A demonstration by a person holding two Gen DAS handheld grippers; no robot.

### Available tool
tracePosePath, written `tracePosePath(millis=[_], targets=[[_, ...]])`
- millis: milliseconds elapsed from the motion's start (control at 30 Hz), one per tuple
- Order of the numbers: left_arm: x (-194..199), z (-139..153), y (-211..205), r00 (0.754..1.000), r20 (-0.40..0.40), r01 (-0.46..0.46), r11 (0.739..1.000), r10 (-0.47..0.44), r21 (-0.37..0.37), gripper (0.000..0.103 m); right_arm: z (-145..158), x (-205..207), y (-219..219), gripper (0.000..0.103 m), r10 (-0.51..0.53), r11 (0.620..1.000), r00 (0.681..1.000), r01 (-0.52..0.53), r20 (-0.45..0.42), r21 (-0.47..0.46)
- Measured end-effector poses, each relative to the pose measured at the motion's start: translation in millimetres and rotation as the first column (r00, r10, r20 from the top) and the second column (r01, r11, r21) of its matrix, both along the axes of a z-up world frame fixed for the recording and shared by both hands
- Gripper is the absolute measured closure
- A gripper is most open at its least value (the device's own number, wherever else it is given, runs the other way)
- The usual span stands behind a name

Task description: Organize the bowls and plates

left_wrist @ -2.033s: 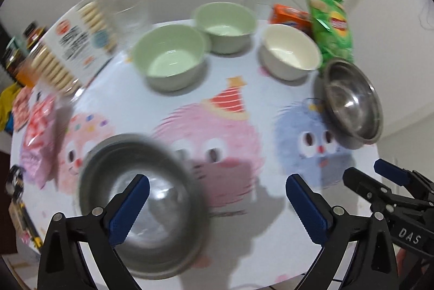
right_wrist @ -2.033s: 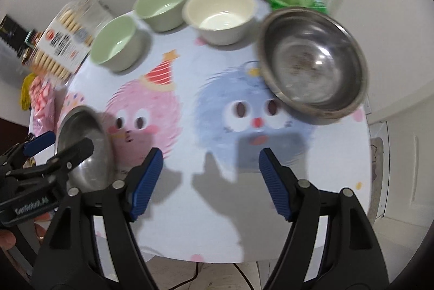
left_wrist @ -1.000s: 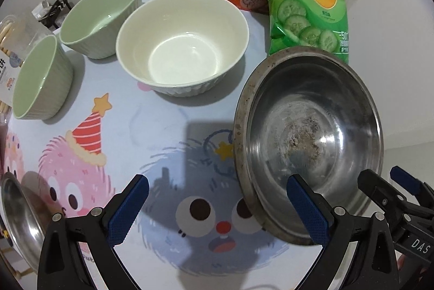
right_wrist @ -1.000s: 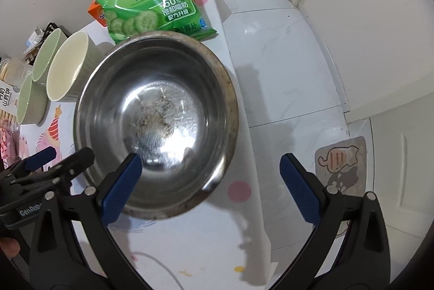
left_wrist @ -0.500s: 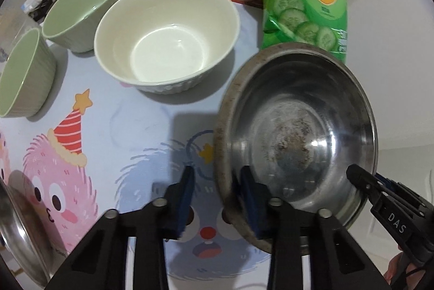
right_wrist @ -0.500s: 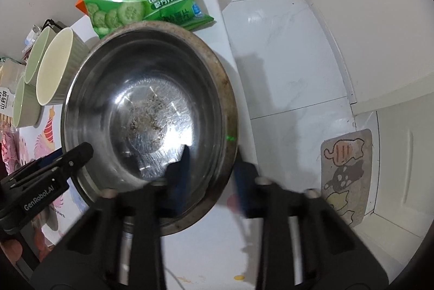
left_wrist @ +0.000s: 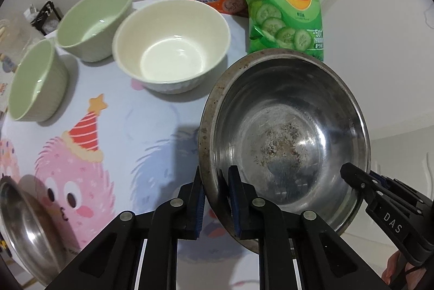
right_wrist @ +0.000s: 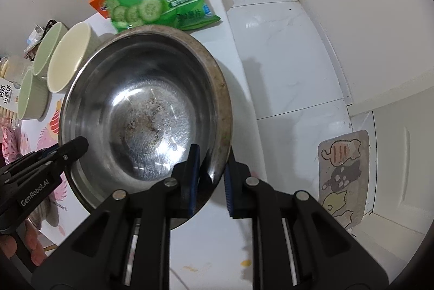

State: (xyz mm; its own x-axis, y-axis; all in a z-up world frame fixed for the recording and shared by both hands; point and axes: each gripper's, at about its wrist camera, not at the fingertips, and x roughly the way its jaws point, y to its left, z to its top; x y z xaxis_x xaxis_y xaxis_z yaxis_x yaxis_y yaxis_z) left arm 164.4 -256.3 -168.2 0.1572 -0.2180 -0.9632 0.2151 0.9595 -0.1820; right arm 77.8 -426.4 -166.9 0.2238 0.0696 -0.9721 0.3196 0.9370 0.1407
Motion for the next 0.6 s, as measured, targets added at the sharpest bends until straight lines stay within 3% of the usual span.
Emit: tracePosePath(millis=[367, 600], targets=[[-19.7, 34.5, 86.7, 0.996, 0.067, -0.055, 0.998, 0.056, -0.004, 0.088, 34.7, -15.7, 84.9, 0.084, 0.053, 0.999, 0.996, -0.054, 0.074, 0.004], [-45.4, 53.3, 173.5, 0.985, 0.117, -0.132, 0.991, 0.13, 0.009, 0.088, 46.4, -11.1, 162.0, 0.084, 0.142, 0.989, 0.983, -0.145, 0.114, 0.023]])
